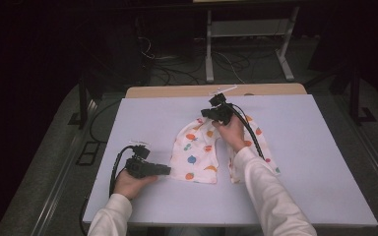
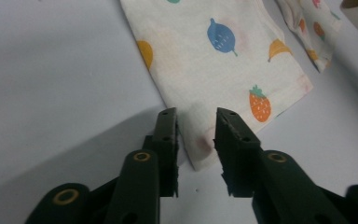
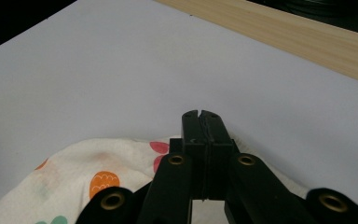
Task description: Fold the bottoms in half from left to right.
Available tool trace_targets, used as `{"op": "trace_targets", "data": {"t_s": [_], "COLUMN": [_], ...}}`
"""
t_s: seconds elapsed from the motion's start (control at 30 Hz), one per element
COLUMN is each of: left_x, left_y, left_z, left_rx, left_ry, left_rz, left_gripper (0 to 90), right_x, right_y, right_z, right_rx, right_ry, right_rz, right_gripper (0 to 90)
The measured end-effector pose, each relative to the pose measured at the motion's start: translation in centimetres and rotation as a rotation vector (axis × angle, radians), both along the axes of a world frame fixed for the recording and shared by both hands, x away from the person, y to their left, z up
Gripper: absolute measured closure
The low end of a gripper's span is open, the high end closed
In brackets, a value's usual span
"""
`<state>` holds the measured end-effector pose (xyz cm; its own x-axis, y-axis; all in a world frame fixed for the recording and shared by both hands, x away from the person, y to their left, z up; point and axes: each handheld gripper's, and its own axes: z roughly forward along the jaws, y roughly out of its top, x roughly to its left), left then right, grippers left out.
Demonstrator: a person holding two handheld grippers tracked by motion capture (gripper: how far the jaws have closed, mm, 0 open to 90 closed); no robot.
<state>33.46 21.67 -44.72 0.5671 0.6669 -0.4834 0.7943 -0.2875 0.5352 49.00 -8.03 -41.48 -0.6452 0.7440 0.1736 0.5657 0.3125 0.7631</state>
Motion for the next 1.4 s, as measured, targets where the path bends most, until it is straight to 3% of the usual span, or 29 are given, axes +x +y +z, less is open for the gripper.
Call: {"op": "trace_targets", "data": {"t_s": [0.13, 0.3, 0.47, 0.63, 0.83, 1.0, 1.4], "left_x": [0.3, 0.5, 0.5, 0.0, -0.5, -0.8, -1.0], "left_y": [-0.1, -0.3, -0.3, -0.5, -1.8, -3.0, -4.9], "left_z": [-0.3, -0.6, -0.5, 0.3, 1.5, 2.4, 3.8], "left_rx": [-0.034, -0.042, -0.051, -0.056, -0.044, -0.052, -0.077], "left_ry": [0.034, 0.049, 0.05, -0.002, -0.048, -0.065, -0.109], "left_rz": [-0.02, -0.019, -0.022, -0.029, -0.097, -0.134, -0.157], "left_gripper": [76.9, 86.3, 88.0, 88.4, 88.4, 88.4, 88.6], "right_x": [0.0, 0.0, 0.0, 0.1, 0.2, 0.3, 0.5], "right_y": [0.0, 0.0, -0.1, -0.2, -0.4, -0.7, -1.9], "right_z": [0.0, 0.0, 0.0, 0.1, 0.0, 0.1, 0.8], "right_rx": [0.003, 0.003, 0.004, 0.006, 0.011, 0.028, 0.043], "right_ry": [-0.001, -0.001, -0.002, -0.005, -0.002, -0.003, -0.003], "right_rz": [-0.002, -0.002, -0.003, -0.006, -0.014, -0.02, -0.04], "right_gripper": [88.2, 88.2, 88.2, 88.2, 88.3, 88.2, 88.2]}}
